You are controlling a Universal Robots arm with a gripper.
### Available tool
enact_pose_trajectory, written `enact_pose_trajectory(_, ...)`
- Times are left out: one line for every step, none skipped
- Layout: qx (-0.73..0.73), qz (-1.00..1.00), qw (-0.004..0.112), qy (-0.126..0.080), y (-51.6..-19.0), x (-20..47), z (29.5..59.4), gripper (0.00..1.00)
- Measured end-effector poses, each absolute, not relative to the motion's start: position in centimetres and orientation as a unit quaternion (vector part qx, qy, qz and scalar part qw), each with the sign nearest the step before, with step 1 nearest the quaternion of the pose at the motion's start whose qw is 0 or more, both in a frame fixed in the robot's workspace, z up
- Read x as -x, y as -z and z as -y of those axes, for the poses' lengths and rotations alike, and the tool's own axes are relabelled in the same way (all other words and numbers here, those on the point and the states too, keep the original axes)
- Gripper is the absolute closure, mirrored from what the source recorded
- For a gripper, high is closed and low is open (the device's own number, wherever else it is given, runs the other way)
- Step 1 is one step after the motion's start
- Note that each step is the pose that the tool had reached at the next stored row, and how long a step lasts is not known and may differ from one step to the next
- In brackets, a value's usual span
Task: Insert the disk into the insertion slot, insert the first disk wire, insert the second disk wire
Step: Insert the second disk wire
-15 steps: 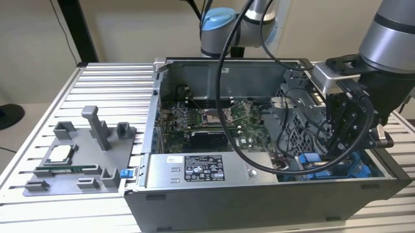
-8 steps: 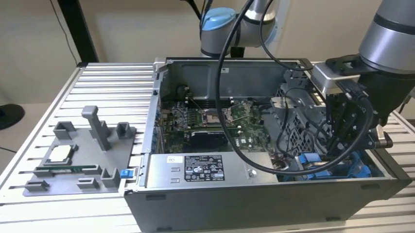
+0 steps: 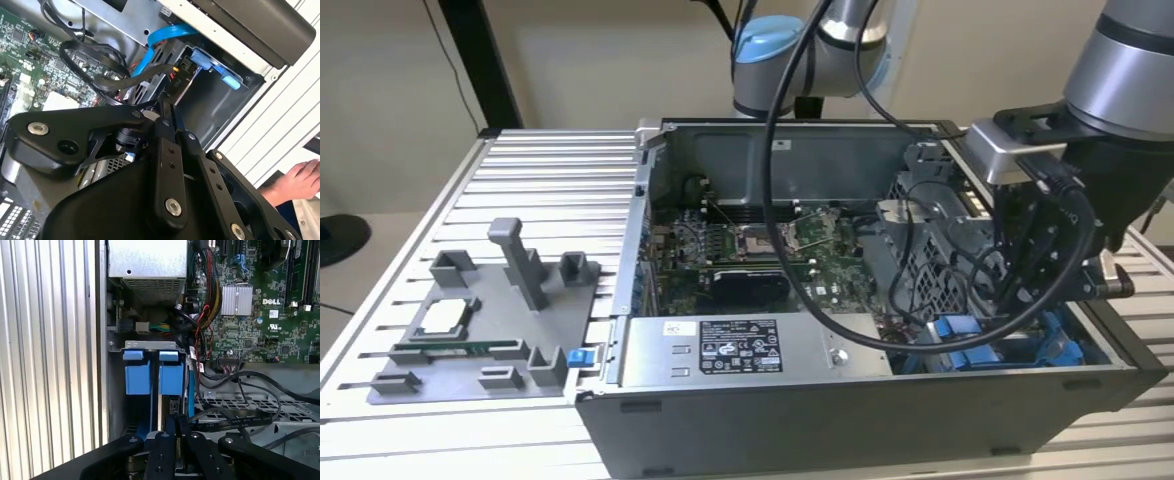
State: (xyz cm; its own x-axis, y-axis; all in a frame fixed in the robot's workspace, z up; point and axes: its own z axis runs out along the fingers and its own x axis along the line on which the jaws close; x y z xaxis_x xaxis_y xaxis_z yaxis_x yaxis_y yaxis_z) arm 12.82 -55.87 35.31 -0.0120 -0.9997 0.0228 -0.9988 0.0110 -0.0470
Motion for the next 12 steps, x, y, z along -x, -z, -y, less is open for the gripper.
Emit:
enact_pose_trajectory(0.703,-0.711,0.009,0.024,-35.43,-12.82,55.87,0.00)
enact_pose_trajectory(0.703,-0.711,0.010,0.024,-35.54,-12.82,55.87,0.00)
enact_pose_trajectory(0.703,-0.711,0.011,0.024,-35.64,-12.81,55.88,0.00)
enact_pose_trajectory(0.703,-0.711,0.013,0.025,-35.69,-12.80,55.88,0.00)
enact_pose_trajectory(0.702,-0.711,0.016,0.026,-35.69,-12.80,55.88,0.00)
enact_pose_trajectory(0.702,-0.711,0.021,0.028,-35.70,-12.81,55.86,0.00)
enact_pose_trajectory(0.702,-0.711,0.026,0.028,-35.71,-12.81,55.83,0.00)
enact_pose_trajectory(0.702,-0.711,0.031,0.026,-35.71,-12.80,55.76,0.00)
enact_pose_trajectory(0.702,-0.711,0.036,0.024,-35.71,-12.80,55.70,0.00)
enact_pose_trajectory(0.702,-0.711,0.041,0.022,-35.70,-12.78,55.65,0.00)
enact_pose_trajectory(0.701,-0.711,0.047,0.020,-35.70,-12.76,55.62,0.00)
enact_pose_trajectory(0.701,-0.711,0.054,0.017,-35.71,-12.74,55.61,0.00)
